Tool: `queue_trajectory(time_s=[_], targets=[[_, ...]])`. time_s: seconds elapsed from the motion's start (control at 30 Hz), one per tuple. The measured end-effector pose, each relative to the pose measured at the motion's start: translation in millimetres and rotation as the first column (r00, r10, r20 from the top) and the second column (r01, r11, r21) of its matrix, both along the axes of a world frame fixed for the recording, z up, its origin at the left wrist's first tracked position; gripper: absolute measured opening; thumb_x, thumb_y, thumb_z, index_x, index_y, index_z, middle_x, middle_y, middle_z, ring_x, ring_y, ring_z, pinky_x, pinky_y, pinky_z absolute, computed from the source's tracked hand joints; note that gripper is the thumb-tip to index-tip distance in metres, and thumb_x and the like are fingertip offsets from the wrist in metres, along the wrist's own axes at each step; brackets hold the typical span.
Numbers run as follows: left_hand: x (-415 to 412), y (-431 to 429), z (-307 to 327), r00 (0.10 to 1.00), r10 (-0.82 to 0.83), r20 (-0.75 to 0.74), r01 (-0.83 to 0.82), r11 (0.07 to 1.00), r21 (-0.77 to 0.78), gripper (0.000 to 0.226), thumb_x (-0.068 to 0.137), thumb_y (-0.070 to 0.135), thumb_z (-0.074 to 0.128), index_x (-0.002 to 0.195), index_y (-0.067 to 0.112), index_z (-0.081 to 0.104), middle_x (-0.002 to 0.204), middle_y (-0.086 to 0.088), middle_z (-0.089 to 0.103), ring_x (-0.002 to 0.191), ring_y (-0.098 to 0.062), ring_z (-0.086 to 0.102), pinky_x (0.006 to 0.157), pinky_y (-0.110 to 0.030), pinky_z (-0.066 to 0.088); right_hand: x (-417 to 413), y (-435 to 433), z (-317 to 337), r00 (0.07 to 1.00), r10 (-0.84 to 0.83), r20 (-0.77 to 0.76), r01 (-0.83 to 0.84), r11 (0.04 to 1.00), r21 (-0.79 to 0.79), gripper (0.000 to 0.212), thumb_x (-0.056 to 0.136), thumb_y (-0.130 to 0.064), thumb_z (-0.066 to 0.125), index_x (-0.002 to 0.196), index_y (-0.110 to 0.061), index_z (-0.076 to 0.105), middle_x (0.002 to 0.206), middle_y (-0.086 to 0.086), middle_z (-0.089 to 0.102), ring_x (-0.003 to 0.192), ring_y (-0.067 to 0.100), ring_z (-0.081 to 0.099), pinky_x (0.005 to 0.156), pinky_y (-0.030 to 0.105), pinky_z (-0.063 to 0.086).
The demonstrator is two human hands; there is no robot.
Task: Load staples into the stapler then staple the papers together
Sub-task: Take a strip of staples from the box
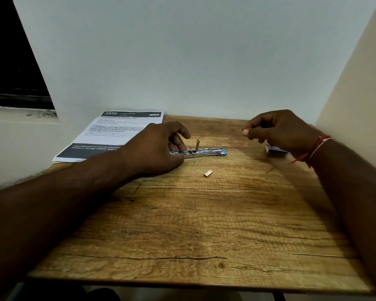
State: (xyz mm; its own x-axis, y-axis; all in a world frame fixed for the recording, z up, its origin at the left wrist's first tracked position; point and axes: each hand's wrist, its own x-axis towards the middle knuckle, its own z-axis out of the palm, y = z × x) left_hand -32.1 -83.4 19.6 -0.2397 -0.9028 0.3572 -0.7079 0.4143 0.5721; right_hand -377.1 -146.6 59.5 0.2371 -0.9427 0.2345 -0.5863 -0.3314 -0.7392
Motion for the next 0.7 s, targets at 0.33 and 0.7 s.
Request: queue_trajectory(time_s=[0.33, 0.7], targets=[[-0.8, -1.1, -1.4, 1.0, 0.016, 0.011, -0.016, 1.0, -0.018, 0.043, 0.09, 0.019, 0.084, 0.125, 0.039, 0.07, 0.098, 0.02, 0.083, 0.097, 0.0, 0.076, 0.099, -0.037, 0.063, -77.4, 5.8, 11.7, 0.926, -0.034, -0.376, 0.092, 0.986, 0.137, 0.042, 0.076, -0.038, 0.097, 0.115, -0.036, 0.082, 0.11, -0.01, 0.079, 0.101, 0.011, 0.072, 0.086, 0.025, 0.049], [-1.8, 2.3, 1.8, 0.999, 0.047, -0.026, -0.049, 0.996, -0.078, 0.055, 0.09, 0.024, 0.083, 0.141, 0.034, 0.066, 0.117, 0.02, 0.076, 0.107, -0.002, 0.071, 0.101, -0.034, 0.06, -62.6, -5.7, -3.9, 0.904, -0.07, -0.422, 0.105, 0.993, 0.06, 0.025, 0.078, -0.042, 0.097, 0.1, -0.04, 0.085, 0.1, -0.009, 0.081, 0.101, 0.016, 0.074, 0.091, 0.034, 0.055]])
